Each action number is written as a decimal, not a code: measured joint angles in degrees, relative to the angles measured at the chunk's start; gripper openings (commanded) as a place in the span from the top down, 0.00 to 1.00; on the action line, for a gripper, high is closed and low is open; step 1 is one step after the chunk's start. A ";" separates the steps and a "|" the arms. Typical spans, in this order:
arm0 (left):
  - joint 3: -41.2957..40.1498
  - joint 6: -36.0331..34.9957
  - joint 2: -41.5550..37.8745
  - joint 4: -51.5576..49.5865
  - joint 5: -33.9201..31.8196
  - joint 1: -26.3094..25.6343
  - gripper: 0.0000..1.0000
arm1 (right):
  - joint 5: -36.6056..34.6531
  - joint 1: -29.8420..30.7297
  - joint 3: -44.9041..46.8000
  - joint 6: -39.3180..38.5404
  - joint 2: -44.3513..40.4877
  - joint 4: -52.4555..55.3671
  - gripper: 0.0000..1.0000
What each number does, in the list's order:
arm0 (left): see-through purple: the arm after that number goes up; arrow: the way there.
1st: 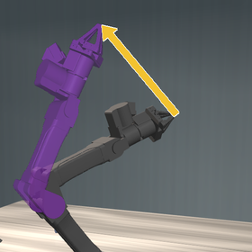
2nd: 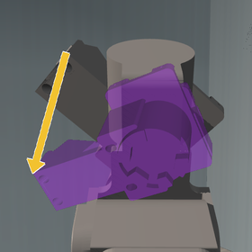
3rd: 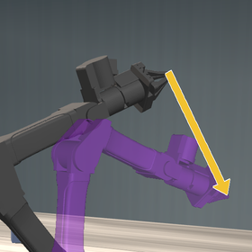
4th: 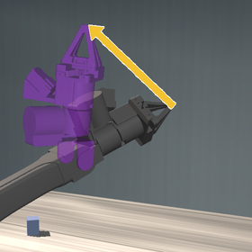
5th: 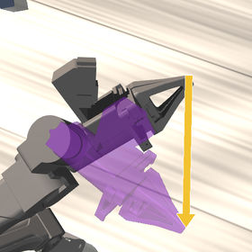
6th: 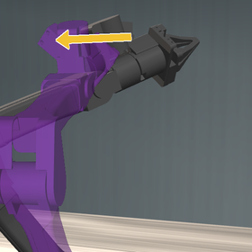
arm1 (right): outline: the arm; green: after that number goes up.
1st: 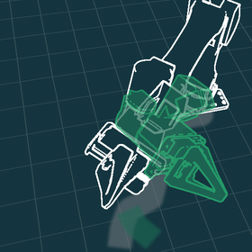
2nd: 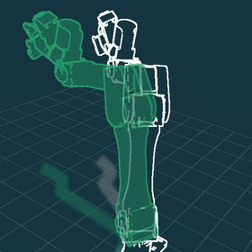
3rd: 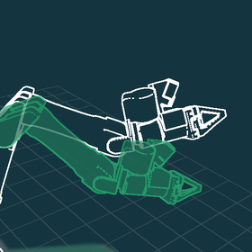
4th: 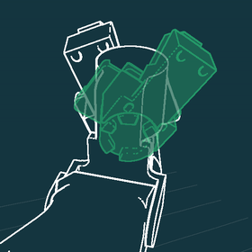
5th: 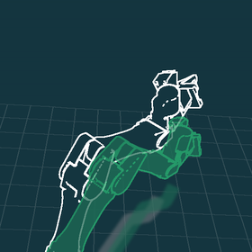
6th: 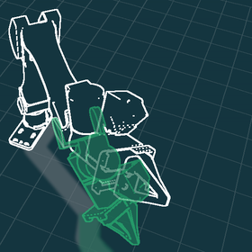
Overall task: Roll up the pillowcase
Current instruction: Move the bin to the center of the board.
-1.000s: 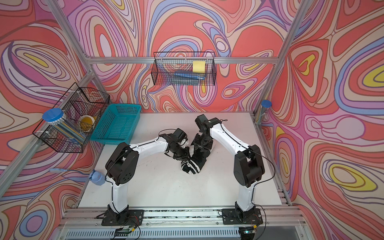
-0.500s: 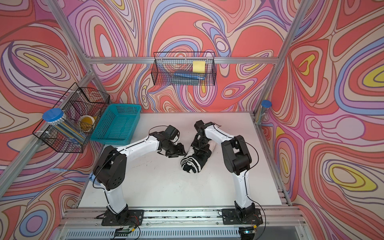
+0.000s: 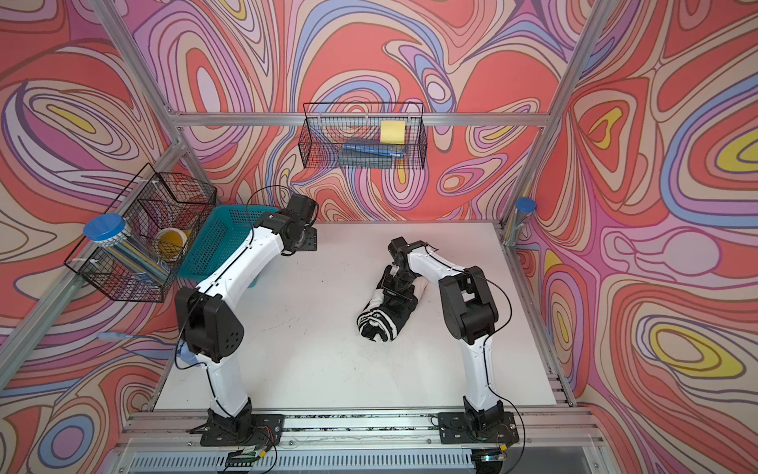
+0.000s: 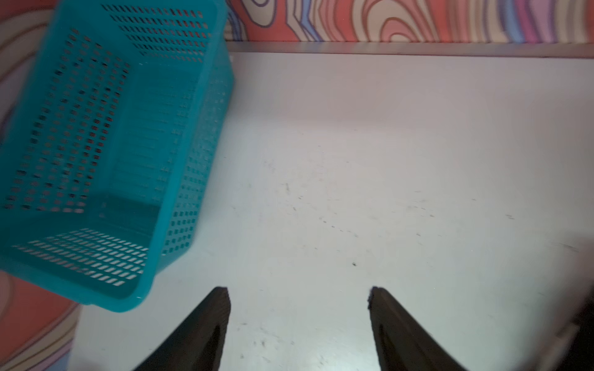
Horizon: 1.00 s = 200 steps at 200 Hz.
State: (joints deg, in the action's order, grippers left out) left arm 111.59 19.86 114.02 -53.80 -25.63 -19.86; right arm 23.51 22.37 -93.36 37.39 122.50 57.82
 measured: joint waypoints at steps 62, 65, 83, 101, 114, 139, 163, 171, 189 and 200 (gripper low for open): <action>3.15 -8.98 6.75 -4.76 -11.26 4.33 0.24 | 1.84 -0.59 0.15 -1.14 0.31 -0.13 0.78; 3.15 -9.09 6.75 -4.81 -11.28 5.01 0.24 | 1.88 -0.61 0.15 -1.16 0.31 -0.13 0.78; 2.43 -10.08 6.75 -4.79 -10.95 8.72 0.24 | 2.10 -0.68 0.11 -1.29 0.42 -0.11 0.78; 1.66 -11.08 6.84 -5.03 -10.25 11.91 0.24 | 2.40 -0.74 0.09 -1.29 0.52 -0.15 0.78; 1.25 -12.07 6.84 -4.94 -10.14 13.20 0.24 | 2.75 -0.83 0.09 -1.29 0.63 -0.17 0.78; -1.22 -13.99 6.84 -3.65 -8.94 13.94 0.25 | 3.26 -0.98 0.09 -1.29 0.79 -0.22 0.78; -4.11 -14.99 6.84 -2.97 -5.57 15.26 0.26 | 3.52 -1.05 -0.09 -1.29 0.96 -0.13 0.78; -4.59 -15.26 6.84 -2.73 -4.83 15.87 0.27 | 3.58 -1.07 -0.20 -1.29 1.03 -0.04 0.78; -5.16 -15.41 6.86 -2.01 -3.43 17.20 0.31 | 3.72 -1.11 -0.46 -1.29 1.20 0.17 0.78; -5.18 -15.39 6.93 -1.77 -2.75 17.81 0.36 | 3.91 -1.20 -0.59 -1.31 1.36 0.31 0.78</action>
State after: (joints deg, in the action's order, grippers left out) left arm 106.41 4.47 120.95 -55.57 -28.38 -2.04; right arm 27.42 21.17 -93.95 36.07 123.85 58.13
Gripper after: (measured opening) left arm 0.702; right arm 0.218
